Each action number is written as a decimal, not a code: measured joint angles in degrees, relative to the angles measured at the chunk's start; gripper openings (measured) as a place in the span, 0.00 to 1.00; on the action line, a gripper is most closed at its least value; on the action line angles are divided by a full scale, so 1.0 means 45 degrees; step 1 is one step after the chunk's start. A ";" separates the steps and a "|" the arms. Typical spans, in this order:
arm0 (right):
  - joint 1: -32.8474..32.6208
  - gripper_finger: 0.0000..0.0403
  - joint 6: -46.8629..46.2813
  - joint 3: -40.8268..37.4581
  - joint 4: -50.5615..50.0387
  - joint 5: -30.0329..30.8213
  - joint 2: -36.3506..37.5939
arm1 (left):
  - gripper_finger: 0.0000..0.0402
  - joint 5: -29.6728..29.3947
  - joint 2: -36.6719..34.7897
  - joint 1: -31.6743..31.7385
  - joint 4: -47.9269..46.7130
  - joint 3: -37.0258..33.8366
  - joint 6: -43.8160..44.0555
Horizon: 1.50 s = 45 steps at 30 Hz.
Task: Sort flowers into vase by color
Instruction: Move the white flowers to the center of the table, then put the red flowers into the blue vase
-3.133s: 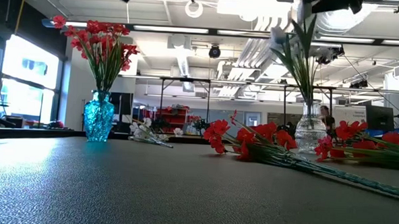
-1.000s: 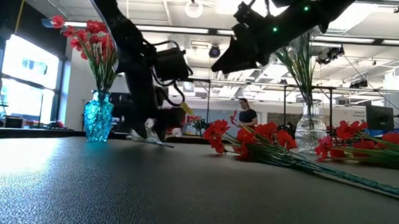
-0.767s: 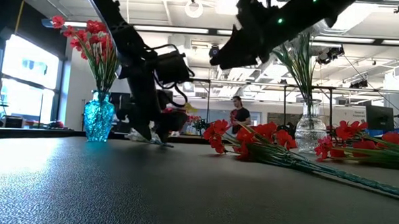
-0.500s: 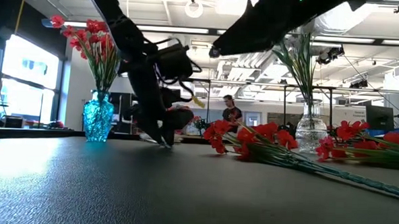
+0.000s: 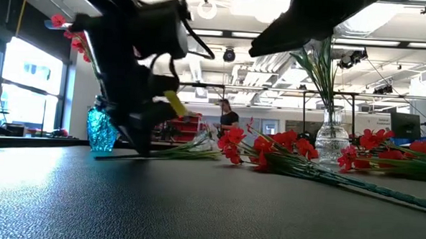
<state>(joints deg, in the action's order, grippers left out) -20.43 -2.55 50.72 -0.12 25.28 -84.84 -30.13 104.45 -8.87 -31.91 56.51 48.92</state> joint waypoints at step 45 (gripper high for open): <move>-0.1088 0.62 -1.6040 -0.3119 -1.0878 -0.5294 0.1438 | 0.34 -0.6488 -0.2802 -0.4721 0.2717 0.0037 -0.2526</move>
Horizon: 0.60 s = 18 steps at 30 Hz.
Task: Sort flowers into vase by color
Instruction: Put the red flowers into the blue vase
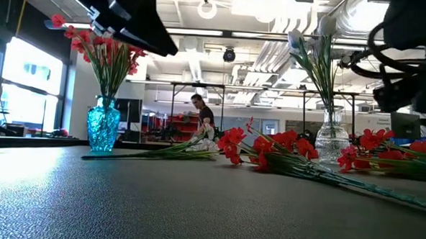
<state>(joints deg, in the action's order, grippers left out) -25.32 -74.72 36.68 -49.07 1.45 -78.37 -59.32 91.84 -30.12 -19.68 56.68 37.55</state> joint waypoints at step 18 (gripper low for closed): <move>-0.0647 0.04 0.2737 -0.0553 0.3444 0.1896 0.0349 | 0.34 0.0657 0.0625 0.0288 0.2980 0.0001 -0.3779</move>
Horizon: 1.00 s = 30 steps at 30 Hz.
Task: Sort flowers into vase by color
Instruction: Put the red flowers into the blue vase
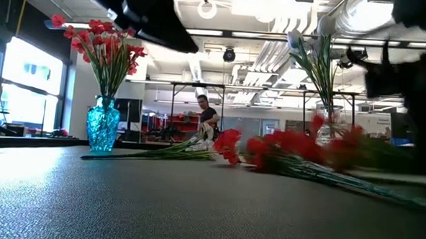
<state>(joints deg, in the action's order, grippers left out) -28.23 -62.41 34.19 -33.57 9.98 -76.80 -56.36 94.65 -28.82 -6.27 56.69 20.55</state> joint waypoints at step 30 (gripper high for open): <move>-0.0451 0.00 1.7320 -0.2785 2.1427 0.2423 0.1886 | 0.33 1.0636 0.1472 0.3053 1.1520 0.0092 -0.8673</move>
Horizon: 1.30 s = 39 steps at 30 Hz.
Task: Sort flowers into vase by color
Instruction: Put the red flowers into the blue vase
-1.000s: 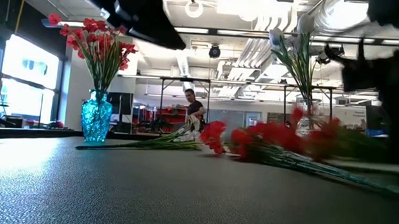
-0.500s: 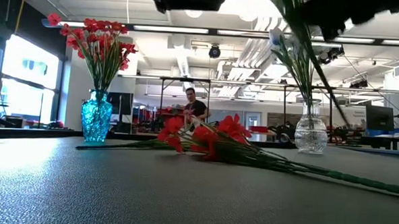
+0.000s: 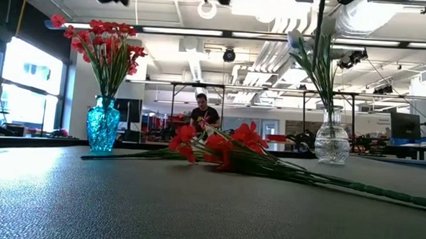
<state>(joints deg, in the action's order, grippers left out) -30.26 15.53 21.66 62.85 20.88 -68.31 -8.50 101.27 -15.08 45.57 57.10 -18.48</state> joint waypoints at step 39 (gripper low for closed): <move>-0.0199 0.36 -0.0484 0.0017 -0.1444 0.2034 0.0915 | 0.02 0.0779 0.1700 0.0748 -0.3320 0.3222 0.1359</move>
<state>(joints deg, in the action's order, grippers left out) -31.16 13.36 21.74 56.35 30.04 -64.20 -5.00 108.92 -11.71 30.63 71.60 -12.37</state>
